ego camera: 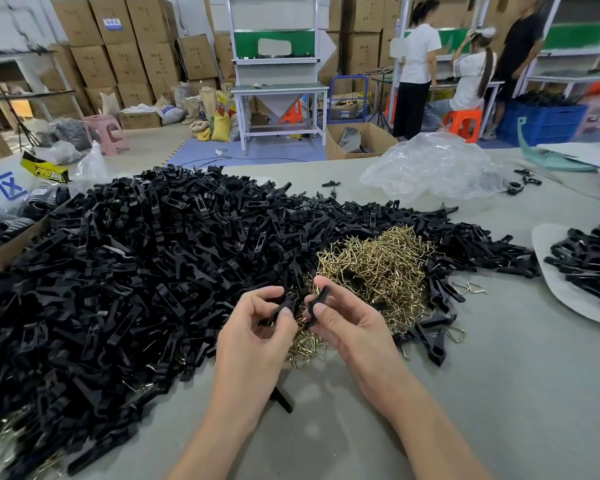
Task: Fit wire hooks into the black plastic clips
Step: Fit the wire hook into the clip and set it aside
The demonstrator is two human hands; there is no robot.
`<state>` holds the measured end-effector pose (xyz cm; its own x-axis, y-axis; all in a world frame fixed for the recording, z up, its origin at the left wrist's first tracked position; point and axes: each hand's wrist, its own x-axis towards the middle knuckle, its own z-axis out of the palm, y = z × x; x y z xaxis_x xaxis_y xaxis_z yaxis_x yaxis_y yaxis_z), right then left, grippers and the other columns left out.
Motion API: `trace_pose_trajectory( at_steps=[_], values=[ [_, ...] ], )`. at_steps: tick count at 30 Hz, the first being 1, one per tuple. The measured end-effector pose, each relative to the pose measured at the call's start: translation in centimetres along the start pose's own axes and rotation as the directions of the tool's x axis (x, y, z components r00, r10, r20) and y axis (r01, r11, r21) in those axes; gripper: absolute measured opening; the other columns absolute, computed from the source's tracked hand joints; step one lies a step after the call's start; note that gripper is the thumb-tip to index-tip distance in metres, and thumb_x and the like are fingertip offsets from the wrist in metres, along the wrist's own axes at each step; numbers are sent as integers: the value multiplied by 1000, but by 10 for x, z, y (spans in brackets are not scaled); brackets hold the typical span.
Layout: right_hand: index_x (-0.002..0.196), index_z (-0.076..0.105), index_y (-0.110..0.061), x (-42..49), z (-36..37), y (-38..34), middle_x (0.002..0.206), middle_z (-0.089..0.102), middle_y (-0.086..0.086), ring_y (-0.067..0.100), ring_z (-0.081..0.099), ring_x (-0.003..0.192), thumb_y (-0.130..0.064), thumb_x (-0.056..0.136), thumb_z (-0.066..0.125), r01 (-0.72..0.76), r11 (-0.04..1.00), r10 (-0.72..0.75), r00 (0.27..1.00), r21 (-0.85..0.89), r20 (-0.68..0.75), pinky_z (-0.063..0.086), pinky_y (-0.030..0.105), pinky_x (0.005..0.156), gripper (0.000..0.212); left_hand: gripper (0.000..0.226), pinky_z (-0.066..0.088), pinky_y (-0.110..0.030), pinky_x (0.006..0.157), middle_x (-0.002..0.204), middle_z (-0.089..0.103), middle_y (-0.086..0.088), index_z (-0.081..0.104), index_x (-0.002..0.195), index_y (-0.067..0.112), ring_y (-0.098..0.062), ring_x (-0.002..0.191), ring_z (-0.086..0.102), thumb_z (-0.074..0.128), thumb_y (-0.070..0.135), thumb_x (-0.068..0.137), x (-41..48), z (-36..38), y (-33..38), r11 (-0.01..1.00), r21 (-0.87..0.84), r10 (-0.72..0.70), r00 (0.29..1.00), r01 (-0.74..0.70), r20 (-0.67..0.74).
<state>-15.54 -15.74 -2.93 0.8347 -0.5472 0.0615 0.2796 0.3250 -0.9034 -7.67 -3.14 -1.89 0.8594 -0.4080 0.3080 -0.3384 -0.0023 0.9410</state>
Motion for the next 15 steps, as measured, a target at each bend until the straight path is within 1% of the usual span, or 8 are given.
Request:
trace_pose_trajectory(
  at_steps=[1, 3, 5, 6, 9, 13, 15],
  values=[
    [119, 74, -28, 0, 0, 0, 112, 74, 5, 19, 70, 108, -17, 81, 73, -1, 1000, 1, 1000, -1, 0, 56, 30, 91, 40, 18, 47, -13, 62, 99, 71, 17, 58, 75, 26, -5, 71, 64, 69, 18, 86, 0, -1, 0, 1000, -11, -7, 1000, 7, 8],
    [119, 74, -27, 0, -1, 0, 116, 74, 6, 21, 69, 112, -18, 81, 73, -7, 1000, 7, 1000, -11, -6, 57, 32, 93, 39, 11, 48, -18, 61, 83, 71, 9, 60, 78, 27, -12, 71, 65, 67, 28, 87, 0, -2, 0, 999, -18, -37, 999, 38, 28],
    [118, 75, -27, 0, -1, 0, 118, 74, 6, 21, 69, 113, -21, 80, 74, -11, 1000, 11, 1000, -29, -9, 56, 34, 95, 38, 18, 49, -22, 58, 72, 69, 1, 58, 78, 25, -17, 68, 65, 65, 37, 90, 0, -3, 0, 998, -10, -63, 997, 63, 47],
    [117, 75, -27, -1, -1, 0, 117, 74, 6, 20, 69, 111, -21, 80, 74, -11, 999, 10, 1000, -34, -6, 56, 33, 94, 38, 19, 50, -22, 57, 70, 68, 0, 58, 80, 24, -16, 65, 65, 64, 38, 92, 0, -3, 0, 997, -27, -75, 995, 77, 67],
    [116, 76, -24, -1, 0, 0, 115, 75, 7, 18, 71, 107, -20, 80, 74, -11, 1000, 12, 1000, -24, 9, 56, 28, 91, 37, 14, 53, -20, 59, 71, 70, -2, 63, 89, 20, -14, 63, 66, 61, 32, 97, 2, -2, 0, 988, -85, -114, 984, 127, 137],
    [115, 76, -26, -1, 0, 0, 115, 75, 6, 20, 70, 111, -21, 79, 75, -18, 999, 19, 1000, -43, 20, 57, 29, 92, 37, 6, 55, -19, 63, 76, 71, 1, 66, 98, 17, -13, 66, 67, 62, 22, 97, 5, -3, -2, 972, -151, -152, 972, 180, 180],
    [115, 76, -26, -1, 0, 1, 116, 75, 6, 20, 70, 112, -21, 79, 76, -20, 999, 21, 1000, -41, 21, 57, 29, 92, 36, 8, 54, -18, 64, 80, 72, 2, 68, 102, 20, -11, 68, 66, 63, 18, 97, 4, -3, -2, 972, -153, -147, 970, 178, 194]
  ],
)
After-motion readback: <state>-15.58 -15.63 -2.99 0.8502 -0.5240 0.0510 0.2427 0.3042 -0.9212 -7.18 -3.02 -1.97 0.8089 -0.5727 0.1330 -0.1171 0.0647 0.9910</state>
